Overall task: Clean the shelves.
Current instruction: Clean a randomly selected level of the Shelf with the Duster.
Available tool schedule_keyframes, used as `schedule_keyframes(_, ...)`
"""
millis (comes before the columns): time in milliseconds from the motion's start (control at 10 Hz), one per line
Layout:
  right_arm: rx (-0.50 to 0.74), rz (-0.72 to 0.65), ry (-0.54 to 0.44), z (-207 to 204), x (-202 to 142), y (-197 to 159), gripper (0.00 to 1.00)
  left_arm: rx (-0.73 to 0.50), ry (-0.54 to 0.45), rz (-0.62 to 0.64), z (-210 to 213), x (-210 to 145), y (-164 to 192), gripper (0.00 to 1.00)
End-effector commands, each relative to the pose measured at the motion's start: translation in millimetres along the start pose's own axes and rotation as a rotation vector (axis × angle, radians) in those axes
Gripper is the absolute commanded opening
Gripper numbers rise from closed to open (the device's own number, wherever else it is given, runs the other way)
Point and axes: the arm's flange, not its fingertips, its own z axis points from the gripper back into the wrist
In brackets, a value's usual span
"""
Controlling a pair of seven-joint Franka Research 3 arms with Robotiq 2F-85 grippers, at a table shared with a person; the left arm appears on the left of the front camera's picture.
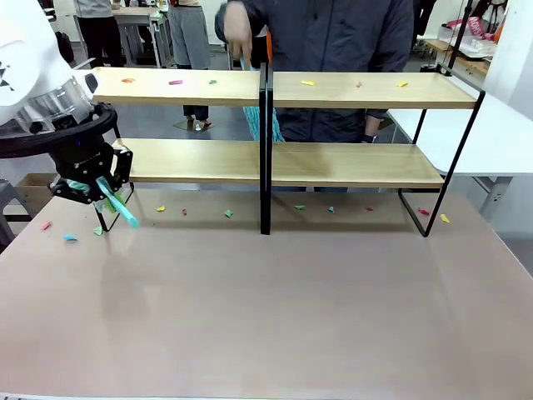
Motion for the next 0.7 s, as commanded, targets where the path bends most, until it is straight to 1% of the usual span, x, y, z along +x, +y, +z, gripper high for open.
schedule_keyframes(0, 0.009, 0.002, -0.004, 0.1, 0.5, -0.2, 1.00, -0.074, 0.043, -0.098, -5.1, -2.9, 2.8, 0.12)
schedule_keyframes(200, 0.009, 0.002, -0.004, 0.1, 0.5, -0.2, 1.00, -0.132, 0.081, -0.173, -5.1, -3.6, 4.4, 0.12)
schedule_keyframes(400, 0.009, 0.002, -0.004, 0.1, 0.5, -0.2, 1.00, -0.215, 0.189, -0.328, 4.0, -3.8, 15.4, 0.12)
schedule_keyframes(500, 0.009, 0.002, -0.004, 0.1, 0.5, -0.2, 1.00, -0.254, 0.274, -0.419, 16.9, -2.0, 30.7, 0.12)
schedule_keyframes(600, 0.009, 0.002, -0.004, 0.1, 0.5, -0.2, 1.00, -0.291, 0.380, -0.521, 32.1, 0.3, 51.9, 0.12)
